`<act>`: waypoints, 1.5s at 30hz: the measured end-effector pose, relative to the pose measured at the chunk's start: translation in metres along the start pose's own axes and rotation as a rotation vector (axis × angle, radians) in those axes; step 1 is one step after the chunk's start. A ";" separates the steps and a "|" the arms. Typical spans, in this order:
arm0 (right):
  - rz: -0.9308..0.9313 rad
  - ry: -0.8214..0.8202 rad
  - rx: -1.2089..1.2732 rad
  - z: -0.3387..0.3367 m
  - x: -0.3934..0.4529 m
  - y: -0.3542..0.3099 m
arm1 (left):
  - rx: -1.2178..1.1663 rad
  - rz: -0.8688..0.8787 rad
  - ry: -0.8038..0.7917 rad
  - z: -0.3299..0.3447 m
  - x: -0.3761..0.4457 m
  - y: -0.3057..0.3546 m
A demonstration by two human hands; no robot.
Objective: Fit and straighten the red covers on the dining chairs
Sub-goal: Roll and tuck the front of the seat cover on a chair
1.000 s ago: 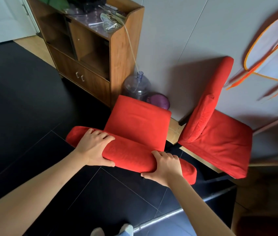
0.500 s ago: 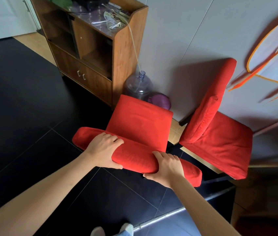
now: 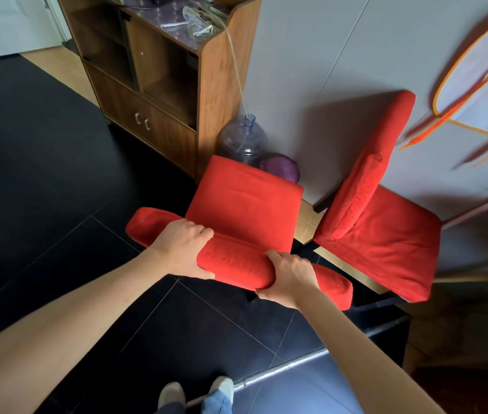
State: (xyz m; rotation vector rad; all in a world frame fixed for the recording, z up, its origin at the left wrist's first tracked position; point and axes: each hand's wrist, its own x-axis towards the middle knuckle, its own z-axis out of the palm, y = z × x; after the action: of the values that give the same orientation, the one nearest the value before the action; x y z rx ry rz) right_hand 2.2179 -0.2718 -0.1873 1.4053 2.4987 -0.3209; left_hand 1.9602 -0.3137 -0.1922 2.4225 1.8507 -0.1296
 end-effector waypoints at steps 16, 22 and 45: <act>-0.038 -0.033 -0.011 0.014 -0.052 -0.039 | 0.166 0.081 -0.163 -0.007 -0.048 0.027; -0.066 -0.061 0.011 0.014 -0.074 -0.051 | 0.148 0.032 -0.143 -0.004 -0.081 0.037; -0.680 -0.117 -0.130 0.038 -0.134 -0.103 | -0.050 -0.598 -0.156 0.021 -0.270 0.136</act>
State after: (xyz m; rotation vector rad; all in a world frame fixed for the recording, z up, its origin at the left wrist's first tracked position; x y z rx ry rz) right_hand 2.2011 -0.4433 -0.1725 0.4372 2.7578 -0.3403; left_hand 2.0202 -0.6101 -0.1779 1.6967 2.3930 -0.2942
